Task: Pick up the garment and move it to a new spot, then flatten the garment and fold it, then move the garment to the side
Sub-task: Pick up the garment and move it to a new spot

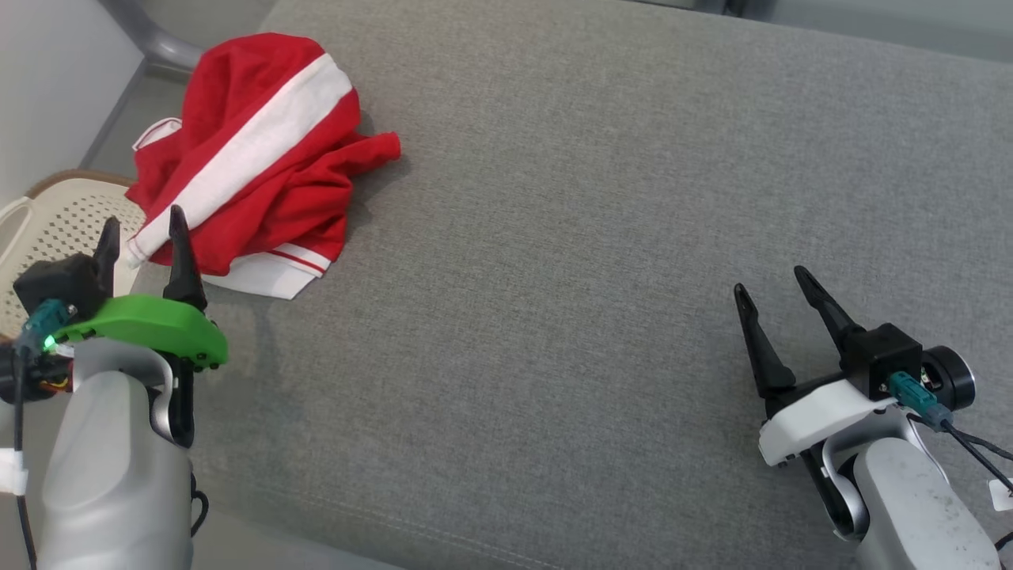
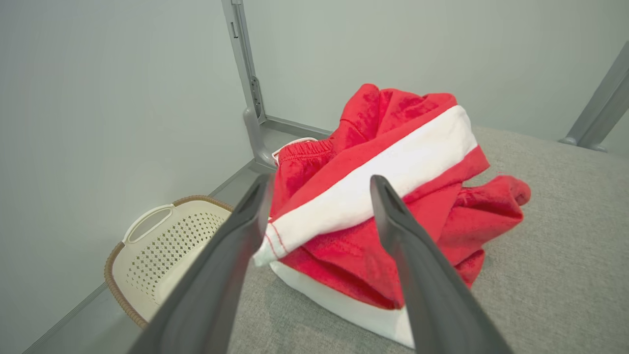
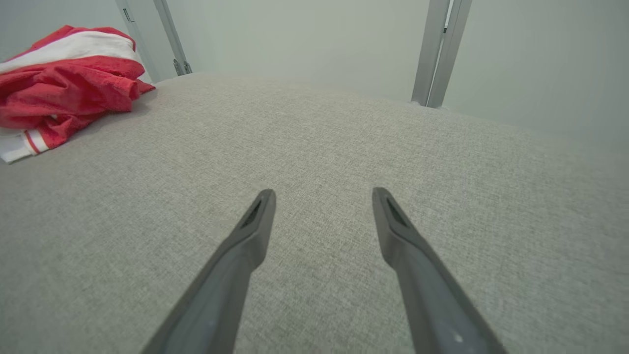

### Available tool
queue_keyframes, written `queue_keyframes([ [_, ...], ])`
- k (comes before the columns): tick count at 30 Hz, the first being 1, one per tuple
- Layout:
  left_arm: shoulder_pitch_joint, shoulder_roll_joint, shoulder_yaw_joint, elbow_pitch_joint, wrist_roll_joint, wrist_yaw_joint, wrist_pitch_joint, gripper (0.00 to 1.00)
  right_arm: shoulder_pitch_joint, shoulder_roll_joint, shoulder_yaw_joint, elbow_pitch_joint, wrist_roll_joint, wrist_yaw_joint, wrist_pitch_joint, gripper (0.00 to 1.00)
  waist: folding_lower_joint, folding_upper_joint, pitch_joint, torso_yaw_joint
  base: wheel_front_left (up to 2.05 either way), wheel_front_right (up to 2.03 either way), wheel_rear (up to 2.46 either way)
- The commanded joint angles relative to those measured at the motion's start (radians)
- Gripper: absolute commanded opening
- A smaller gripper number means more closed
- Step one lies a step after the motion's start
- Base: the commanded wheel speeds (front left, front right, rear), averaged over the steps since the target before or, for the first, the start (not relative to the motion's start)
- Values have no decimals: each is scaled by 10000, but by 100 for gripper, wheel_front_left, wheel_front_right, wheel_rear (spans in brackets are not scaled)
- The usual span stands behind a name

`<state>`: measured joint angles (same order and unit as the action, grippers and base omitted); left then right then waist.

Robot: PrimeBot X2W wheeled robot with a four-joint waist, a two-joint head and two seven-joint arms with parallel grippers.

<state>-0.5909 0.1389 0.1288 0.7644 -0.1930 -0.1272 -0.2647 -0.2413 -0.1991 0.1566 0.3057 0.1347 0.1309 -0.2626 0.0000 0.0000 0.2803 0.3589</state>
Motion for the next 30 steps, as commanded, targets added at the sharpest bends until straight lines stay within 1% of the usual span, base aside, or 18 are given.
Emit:
queue_keyframes([
  [1, -381, 109, -96, 174, -43, -27, 4, 100, -207, -68, 18, -72, 75, -3, -34, 100, 0, 0, 661, -651, 0, 0, 0],
  [10, -1839, 664, -835, 1716, -403, -38, 6, 100, -624, -129, 195, -365, 159, -3, -34, 100, 0, 0, 1237, -1317, 0, 0, 0],
  [12, -2115, 872, -871, 2176, -489, -39, 4, 100, -690, -116, 233, -403, 144, -3, -34, 100, 0, 0, 1341, -1466, 0, 0, 0],
  [14, -2352, 962, -936, 2665, -453, -22, 8, 100, -729, -86, 226, -449, 125, -3, -34, 100, 0, 0, 1424, -1600, 0, 0, 0],
  [16, -2595, 1093, -952, 3133, -399, 164, 49, 100, -749, -66, 212, -479, 94, -3, -34, 100, 0, 0, 1508, -1726, 0, 0, 0],
  [19, -2856, 1121, -960, 3769, -434, 348, 207, 100, -780, -94, 157, -479, 119, -3, -34, 100, 0, 0, 1584, -1855, 0, 0, 0],
  [20, -2912, 1116, -972, 4021, -459, 398, 342, 98, -775, -99, 138, -471, 140, -3, -34, 100, 0, 0, 1596, -1888, 0, 0, 0],
  [21, -2953, 1107, -967, 4164, -486, 419, 383, 69, -767, -103, 132, -465, 154, -3, -34, 100, 0, 0, 1599, -1910, 0, 0, 0],
  [22, -3015, 1112, -986, 4340, -479, 456, 427, 27, -753, -95, 114, -449, 167, -3, -34, 100, 0, 0, 1593, -1935, 0, 0, 0],
  [23, -3059, 1105, -988, 4450, -505, 468, 425, 0, -741, -81, 91, -435, 178, -3, -34, 100, 0, 0, 1587, -1951, 0, 0, 0],
  [26, -3102, 1028, -996, 4686, -576, 501, 381, 0, -702, -22, 52, -368, 192, -3, -34, 100, 0, 0, 1502, -1963, 0, 0, 0],
  [30, -3240, 1029, -1126, 4595, -495, 431, 154, 0, -607, 113, -7, -323, 224, -3, -34, 100, 0, 0, 1281, -1922, 0, 0, 0],
])
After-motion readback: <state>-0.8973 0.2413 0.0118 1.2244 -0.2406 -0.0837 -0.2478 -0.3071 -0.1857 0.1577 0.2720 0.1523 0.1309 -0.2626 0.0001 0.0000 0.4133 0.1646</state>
